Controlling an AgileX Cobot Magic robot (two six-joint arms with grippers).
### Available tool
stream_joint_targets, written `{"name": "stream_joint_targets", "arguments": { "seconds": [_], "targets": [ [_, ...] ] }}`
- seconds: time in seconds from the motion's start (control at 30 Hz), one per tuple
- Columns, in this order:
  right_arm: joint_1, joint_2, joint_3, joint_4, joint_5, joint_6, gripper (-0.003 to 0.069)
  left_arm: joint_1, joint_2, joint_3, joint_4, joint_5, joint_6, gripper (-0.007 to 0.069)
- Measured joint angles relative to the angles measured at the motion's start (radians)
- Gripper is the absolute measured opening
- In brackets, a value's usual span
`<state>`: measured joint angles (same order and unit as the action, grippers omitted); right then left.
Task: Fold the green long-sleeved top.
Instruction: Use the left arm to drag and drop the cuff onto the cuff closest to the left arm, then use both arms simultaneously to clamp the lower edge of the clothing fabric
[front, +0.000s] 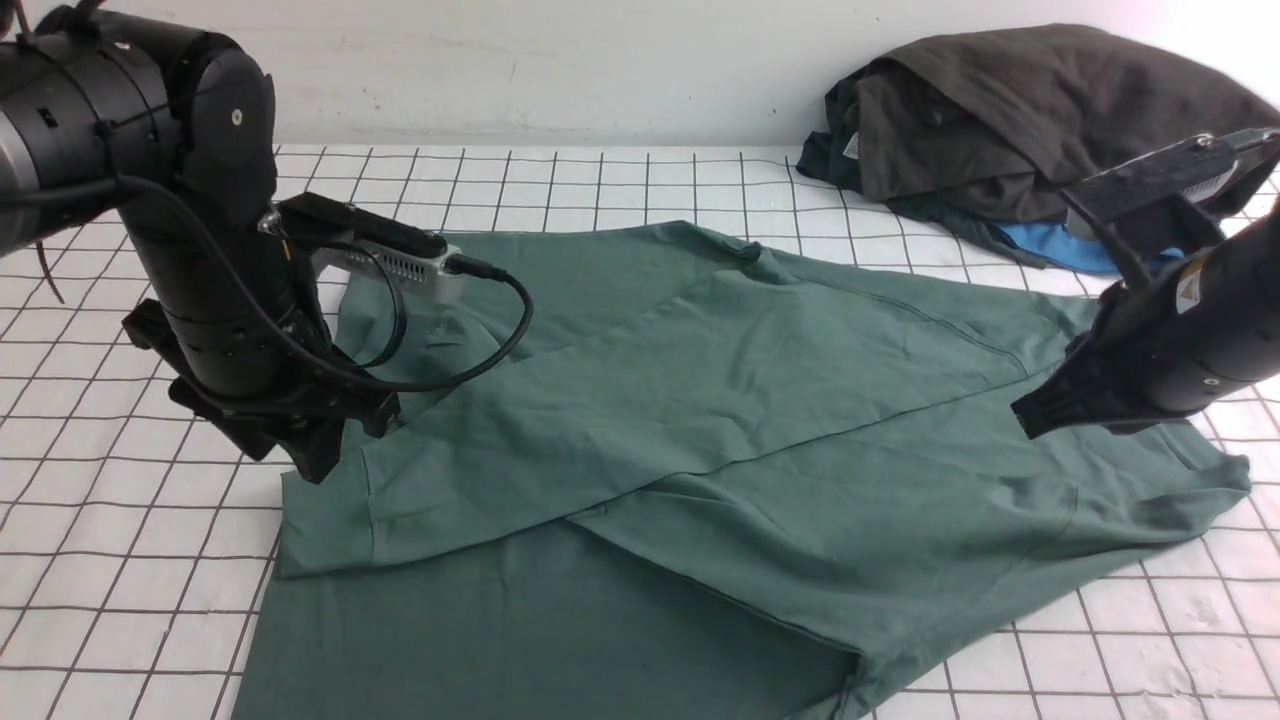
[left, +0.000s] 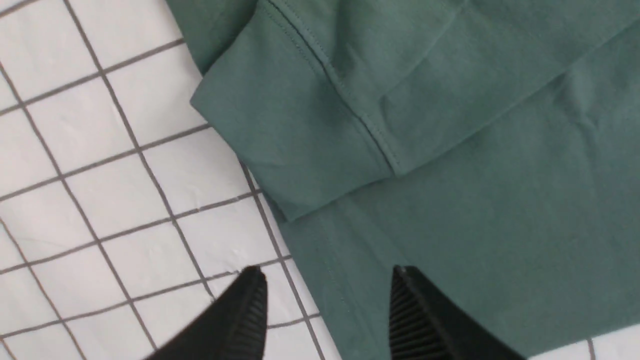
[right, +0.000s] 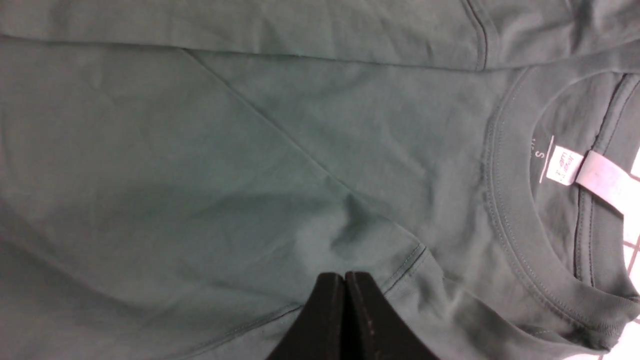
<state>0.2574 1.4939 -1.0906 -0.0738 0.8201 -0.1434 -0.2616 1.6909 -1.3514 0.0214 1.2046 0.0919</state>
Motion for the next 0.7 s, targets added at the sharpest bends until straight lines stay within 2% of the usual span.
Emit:
{"name": "stream_joint_targets", "arguments": {
  "seconds": [0.13, 0.23, 0.3, 0.33, 0.37, 0.4, 0.43, 0.53, 0.63, 0.7],
  "targets": [
    [0.0, -0.047, 0.0, 0.127, 0.012, -0.135, -0.0014, -0.116, -0.073, 0.157, 0.007, -0.003, 0.077, 0.0396],
    [0.0, -0.061, 0.0, 0.229, 0.028, -0.248, -0.0014, -0.207, -0.107, 0.309, 0.024, -0.05, 0.22, 0.0403],
    [0.0, -0.063, 0.0, 0.316, 0.048, -0.341, -0.0014, -0.268, -0.131, 0.455, 0.063, -0.13, 0.361, 0.0403],
    [0.0, -0.063, 0.0, 0.324, 0.049, -0.358, -0.0014, -0.272, -0.133, 0.466, 0.067, -0.138, 0.361, 0.0403],
    [0.0, -0.063, 0.0, 0.391, 0.057, -0.423, -0.0014, -0.296, -0.142, 0.548, 0.099, -0.211, 0.43, 0.0403],
    [0.0, -0.063, 0.0, 0.391, 0.057, -0.43, -0.0014, -0.296, -0.142, 0.557, 0.102, -0.211, 0.435, 0.0403],
    [0.0, -0.063, 0.0, 0.449, 0.06, -0.485, -0.0014, -0.302, -0.145, 0.628, 0.134, -0.298, 0.456, 0.0403],
    [0.0, -0.063, 0.0, 0.493, 0.064, -0.525, -0.0014, -0.302, -0.145, 0.683, 0.16, -0.38, 0.447, 0.0399],
    [0.0, -0.063, 0.0, 0.507, 0.072, -0.556, -0.0014, -0.302, -0.154, 0.717, 0.193, -0.453, 0.39, 0.034],
    [0.0, -0.064, 0.0, 0.507, 0.074, -0.559, -0.0014, -0.302, -0.159, 0.726, 0.221, -0.479, 0.342, 0.0265]
  ]
}}
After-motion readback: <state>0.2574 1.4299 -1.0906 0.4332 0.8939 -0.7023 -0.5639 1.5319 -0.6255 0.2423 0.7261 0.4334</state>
